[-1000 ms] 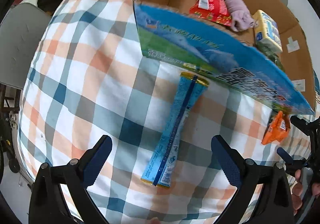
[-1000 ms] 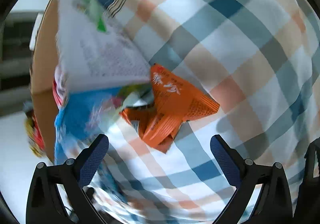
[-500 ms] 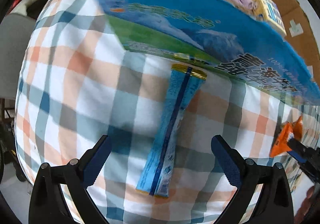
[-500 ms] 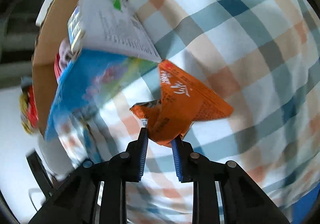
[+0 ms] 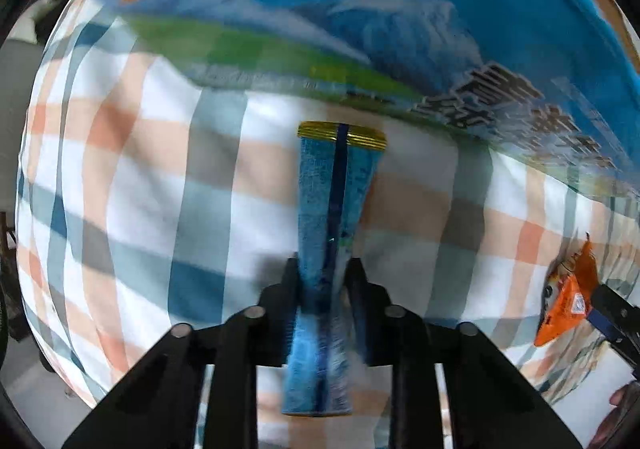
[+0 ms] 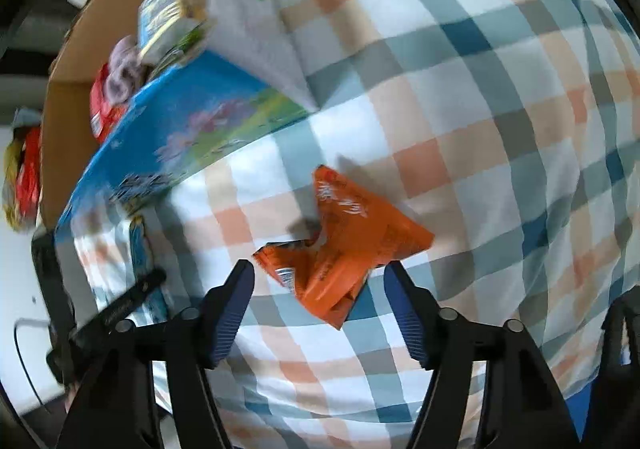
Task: Organize soft objects
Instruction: 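Grasp the blue tube snack with left tool while right tool grasps orange bag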
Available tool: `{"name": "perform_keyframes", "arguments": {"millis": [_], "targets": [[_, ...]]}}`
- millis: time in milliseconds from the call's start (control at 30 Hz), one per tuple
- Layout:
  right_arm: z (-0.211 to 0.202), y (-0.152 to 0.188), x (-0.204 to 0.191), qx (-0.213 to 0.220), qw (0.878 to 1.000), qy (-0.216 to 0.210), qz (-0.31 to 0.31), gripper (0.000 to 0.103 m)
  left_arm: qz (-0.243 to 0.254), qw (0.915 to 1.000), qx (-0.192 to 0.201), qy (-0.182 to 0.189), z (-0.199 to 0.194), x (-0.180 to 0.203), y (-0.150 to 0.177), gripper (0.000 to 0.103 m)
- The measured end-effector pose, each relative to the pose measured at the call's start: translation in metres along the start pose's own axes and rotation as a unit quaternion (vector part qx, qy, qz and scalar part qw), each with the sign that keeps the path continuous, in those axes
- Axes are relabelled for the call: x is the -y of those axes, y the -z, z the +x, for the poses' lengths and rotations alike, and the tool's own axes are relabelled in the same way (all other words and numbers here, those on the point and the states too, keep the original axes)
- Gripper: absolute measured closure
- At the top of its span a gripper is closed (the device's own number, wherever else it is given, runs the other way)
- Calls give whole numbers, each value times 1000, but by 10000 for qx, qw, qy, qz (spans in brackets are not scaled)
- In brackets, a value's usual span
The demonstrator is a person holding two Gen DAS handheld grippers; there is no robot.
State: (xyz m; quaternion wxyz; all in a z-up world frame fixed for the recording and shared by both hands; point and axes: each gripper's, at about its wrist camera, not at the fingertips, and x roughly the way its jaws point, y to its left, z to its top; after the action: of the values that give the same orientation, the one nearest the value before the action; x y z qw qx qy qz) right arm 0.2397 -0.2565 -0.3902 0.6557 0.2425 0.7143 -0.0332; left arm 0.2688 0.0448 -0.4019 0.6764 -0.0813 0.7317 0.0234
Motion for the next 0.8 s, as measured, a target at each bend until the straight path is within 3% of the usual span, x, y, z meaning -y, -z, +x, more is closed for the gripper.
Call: {"name": "perform_keyframes", "arguments": {"millis": [200, 267, 300, 367, 467, 567, 667, 733, 800], "targets": [[27, -3, 25, -72, 9935, -445, 1046, 34, -335, 9982, -219, 444, 1, -12, 21, 85], [35, -1, 30, -126, 9898, -640, 1269, 46, -287, 9984, -227, 421, 3, -13, 25, 85], [38, 0, 30, -169, 9910, -578, 1197, 61, -239, 9986, -222, 409, 3, -14, 25, 85], [39, 3, 22, -234, 9942, -482, 933, 65, -149, 9989, -226, 393, 7, -11, 21, 85], [34, 6, -3, -394, 9991, -164, 24, 77, -81, 9987, -294, 406, 11, -11, 21, 84], [35, 13, -31, -660, 9918, 372, -1033, 77, 6, 9992, -283, 291, 18, -7, 24, 84], [44, 18, -53, -763, 9763, 885, -1824, 74, 146, 9997, -190, 109, 17, 10, 24, 84], [44, 21, -58, -750, 9744, 886, -1927, 68, 231, 9996, -111, 98, 12, 25, 31, 85], [40, 22, -56, -711, 9800, 565, -1773, 56, 285, 9995, -65, 115, 8, 34, 38, 86]]}}
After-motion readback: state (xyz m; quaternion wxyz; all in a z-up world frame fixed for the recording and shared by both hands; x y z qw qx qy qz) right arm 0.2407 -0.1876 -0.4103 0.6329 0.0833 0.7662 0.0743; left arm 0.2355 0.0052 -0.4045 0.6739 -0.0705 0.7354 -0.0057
